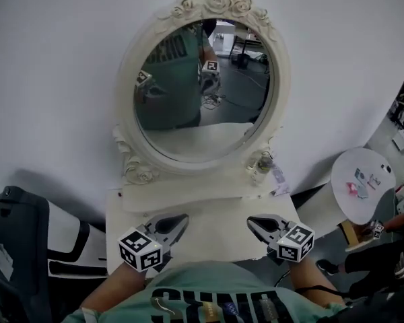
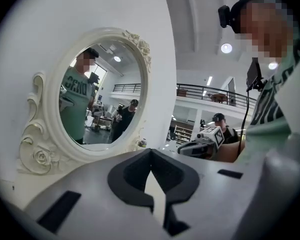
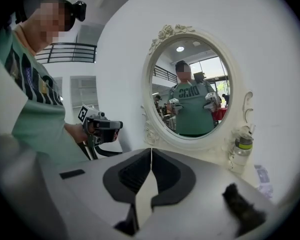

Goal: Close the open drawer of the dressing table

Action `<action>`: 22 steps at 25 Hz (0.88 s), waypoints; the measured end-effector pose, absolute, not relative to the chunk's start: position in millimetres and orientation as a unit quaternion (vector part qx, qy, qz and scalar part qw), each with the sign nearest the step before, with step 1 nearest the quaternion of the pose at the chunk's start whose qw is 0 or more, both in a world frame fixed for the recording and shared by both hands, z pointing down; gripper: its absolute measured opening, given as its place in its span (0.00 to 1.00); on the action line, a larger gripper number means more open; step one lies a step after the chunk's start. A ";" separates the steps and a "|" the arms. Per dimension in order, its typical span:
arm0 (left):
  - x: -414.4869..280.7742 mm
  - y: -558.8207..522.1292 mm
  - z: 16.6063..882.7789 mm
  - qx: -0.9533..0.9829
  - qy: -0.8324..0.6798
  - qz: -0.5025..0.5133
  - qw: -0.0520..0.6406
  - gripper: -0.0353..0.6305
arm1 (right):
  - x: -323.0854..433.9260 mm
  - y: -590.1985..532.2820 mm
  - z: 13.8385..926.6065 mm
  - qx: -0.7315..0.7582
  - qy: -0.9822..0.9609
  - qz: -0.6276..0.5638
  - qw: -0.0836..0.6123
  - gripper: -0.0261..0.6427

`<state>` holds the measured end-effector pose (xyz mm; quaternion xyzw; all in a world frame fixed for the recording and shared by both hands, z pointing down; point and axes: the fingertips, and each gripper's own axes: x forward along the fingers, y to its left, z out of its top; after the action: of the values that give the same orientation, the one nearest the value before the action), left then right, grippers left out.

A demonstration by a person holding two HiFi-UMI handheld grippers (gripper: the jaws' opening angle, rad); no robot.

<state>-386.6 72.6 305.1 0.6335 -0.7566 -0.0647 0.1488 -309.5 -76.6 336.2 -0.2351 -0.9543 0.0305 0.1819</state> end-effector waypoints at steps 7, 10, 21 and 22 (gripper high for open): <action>-359.5 34.6 303.9 0.533 -0.830 -0.111 0.124 0.06 | -325.3 -123.1 329.6 -0.369 -0.915 0.018 0.164 0.06; -346.0 22.6 308.9 0.511 -0.842 -0.118 0.129 0.06 | -330.7 -134.8 332.6 -0.392 -0.904 0.032 0.170 0.06; -370.9 46.1 281.1 0.481 -0.867 -0.091 0.098 0.06 | -366.9 -139.5 317.1 -0.374 -0.910 0.095 0.154 0.06; -372.7 46.7 279.2 0.482 -0.866 -0.091 0.095 0.06 | -368.0 -140.1 316.0 -0.371 -0.912 0.092 0.153 0.06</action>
<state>-372.7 46.7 279.2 0.4818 -0.8664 -0.0909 0.0945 -368.0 -140.1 316.0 -0.3706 -0.9115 0.0921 0.1528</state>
